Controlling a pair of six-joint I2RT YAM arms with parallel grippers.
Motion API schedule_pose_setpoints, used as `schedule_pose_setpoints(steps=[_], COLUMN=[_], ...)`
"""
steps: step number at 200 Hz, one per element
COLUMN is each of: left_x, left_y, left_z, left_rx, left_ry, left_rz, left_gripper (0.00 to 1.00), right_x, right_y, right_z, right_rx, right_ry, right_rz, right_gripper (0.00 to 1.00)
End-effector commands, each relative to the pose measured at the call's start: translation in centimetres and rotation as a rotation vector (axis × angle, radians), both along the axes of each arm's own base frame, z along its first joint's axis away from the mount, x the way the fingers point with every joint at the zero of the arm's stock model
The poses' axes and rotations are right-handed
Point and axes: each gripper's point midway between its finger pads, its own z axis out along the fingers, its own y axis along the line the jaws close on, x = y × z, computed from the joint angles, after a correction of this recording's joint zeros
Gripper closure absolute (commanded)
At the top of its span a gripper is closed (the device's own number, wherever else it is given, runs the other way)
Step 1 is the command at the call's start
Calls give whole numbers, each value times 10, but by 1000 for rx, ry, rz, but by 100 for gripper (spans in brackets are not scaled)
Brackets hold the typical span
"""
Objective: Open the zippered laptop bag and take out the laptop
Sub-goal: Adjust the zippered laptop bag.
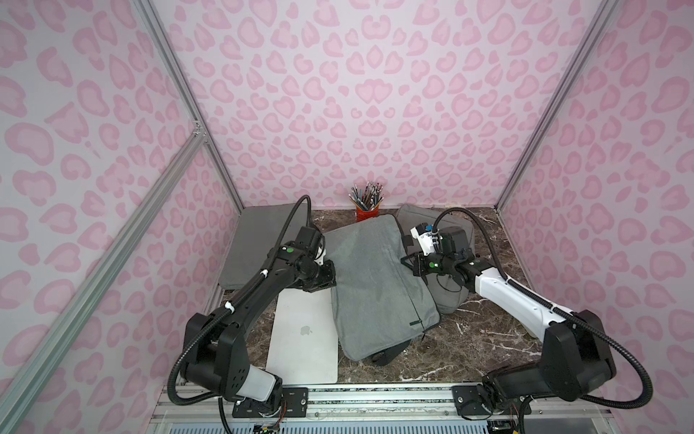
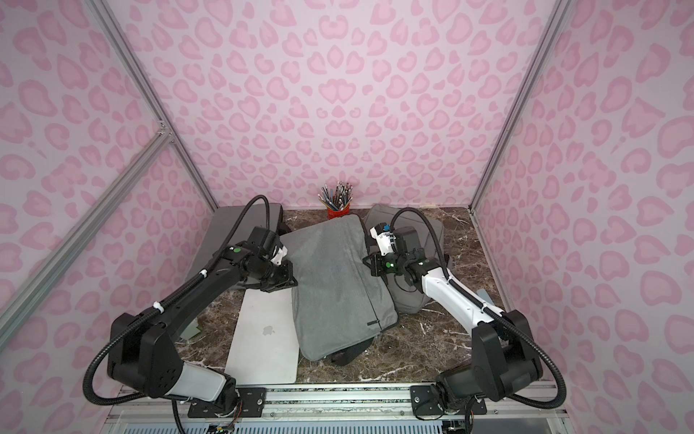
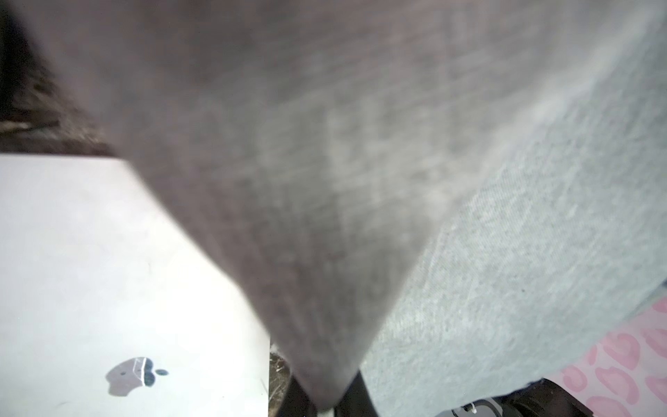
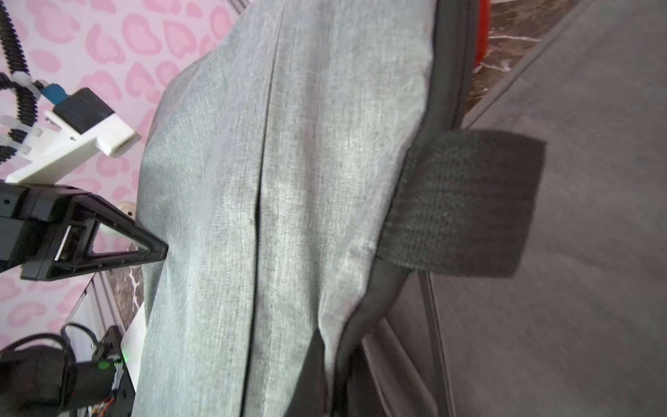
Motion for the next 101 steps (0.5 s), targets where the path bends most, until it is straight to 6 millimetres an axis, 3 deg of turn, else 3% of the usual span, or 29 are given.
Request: schedule_pose_setpoints(steps=[1,39,101], left_x=[46,88,127], left_y=[-33,-44,-68], left_z=[42,46,11], left_rx=[-161,-166,-210], left_ry=[-172,-173,-119], left_rz=[-129,-177,-204], left_gripper=[96,96,97], right_x=[-14,-35,-54], right_y=[27,42,59], right_z=[15,13,10], right_rx=[162,232,272], right_ry=[71,125,171], right_rz=[-74,-186,-246], right_gripper=[100,100,100])
